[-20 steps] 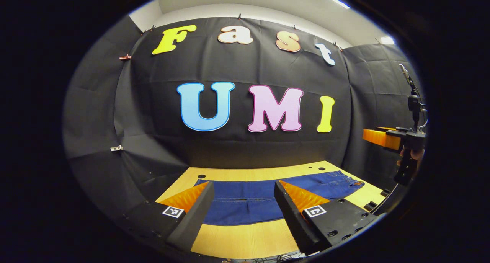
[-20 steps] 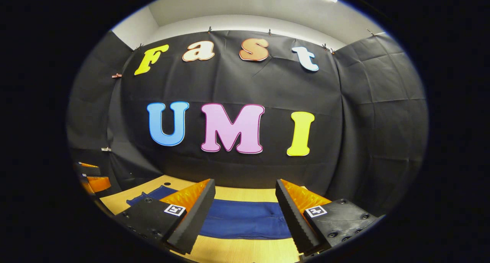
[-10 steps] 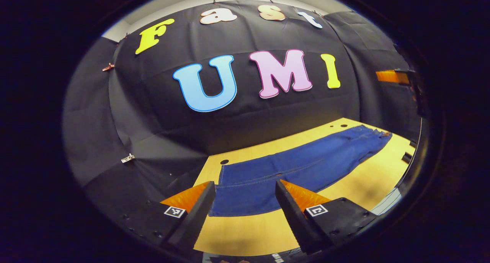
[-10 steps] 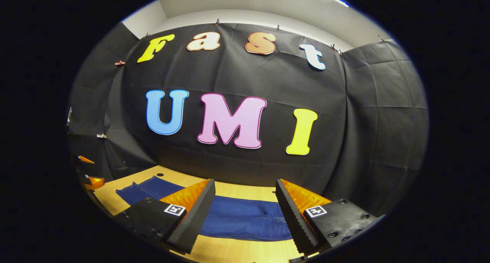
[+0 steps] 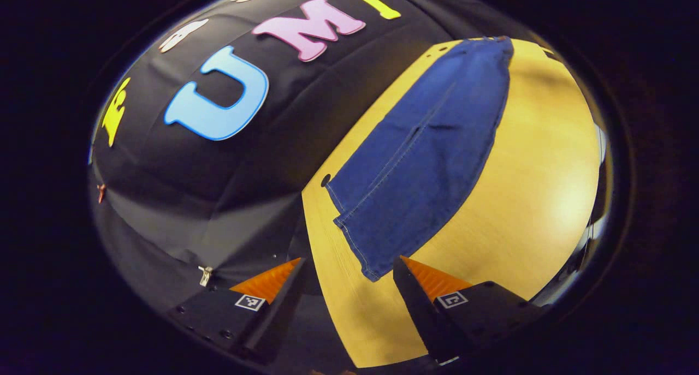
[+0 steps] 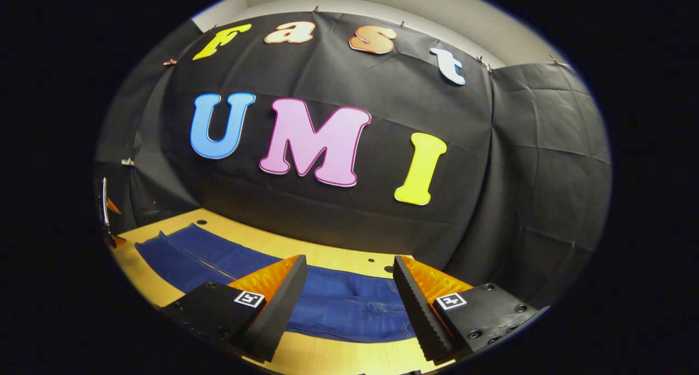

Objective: Grasp the waist and the cuffs of the jeans and fold them to make the two legs overlap; first hold the waist and fold one-third of the jeans toward the cuffs, then hold the cuffs and fold the remaining one-third in the same direction to finish folding.

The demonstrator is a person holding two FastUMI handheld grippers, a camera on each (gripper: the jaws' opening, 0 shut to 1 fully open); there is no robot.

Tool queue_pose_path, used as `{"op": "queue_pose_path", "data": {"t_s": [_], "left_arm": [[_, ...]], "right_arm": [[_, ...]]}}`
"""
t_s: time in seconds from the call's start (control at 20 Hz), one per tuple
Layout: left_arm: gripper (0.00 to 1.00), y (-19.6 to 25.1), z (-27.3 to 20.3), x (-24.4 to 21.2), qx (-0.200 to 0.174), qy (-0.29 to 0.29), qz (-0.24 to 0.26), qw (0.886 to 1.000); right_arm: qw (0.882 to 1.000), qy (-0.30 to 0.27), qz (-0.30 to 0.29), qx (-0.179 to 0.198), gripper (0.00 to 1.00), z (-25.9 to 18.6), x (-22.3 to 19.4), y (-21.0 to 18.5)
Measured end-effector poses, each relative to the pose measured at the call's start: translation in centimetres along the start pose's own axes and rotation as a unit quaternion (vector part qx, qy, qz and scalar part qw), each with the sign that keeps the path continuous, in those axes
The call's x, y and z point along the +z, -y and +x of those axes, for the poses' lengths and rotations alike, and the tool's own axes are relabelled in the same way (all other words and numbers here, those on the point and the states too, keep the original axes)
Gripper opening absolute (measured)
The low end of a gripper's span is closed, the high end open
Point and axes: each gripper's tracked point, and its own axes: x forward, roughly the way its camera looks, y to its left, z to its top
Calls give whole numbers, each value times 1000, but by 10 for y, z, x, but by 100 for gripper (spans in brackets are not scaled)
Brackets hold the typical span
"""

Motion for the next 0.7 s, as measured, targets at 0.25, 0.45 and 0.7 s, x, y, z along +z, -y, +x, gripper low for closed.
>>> {"op": "queue_pose_path", "data": {"t_s": [0.25,0.45,0.7], "left_arm": [[98,11,63,-37,-80,-30,153,984],[96,15,99,-53,-126,-42,208,969],[89,19,124,-18,-149,-5,266,952]], "right_arm": [[999,-22,-26,-2,97,8,-44,7],[998,-45,-53,-9,97,14,-79,22],[994,-86,-65,-20,98,21,-128,46]]}}
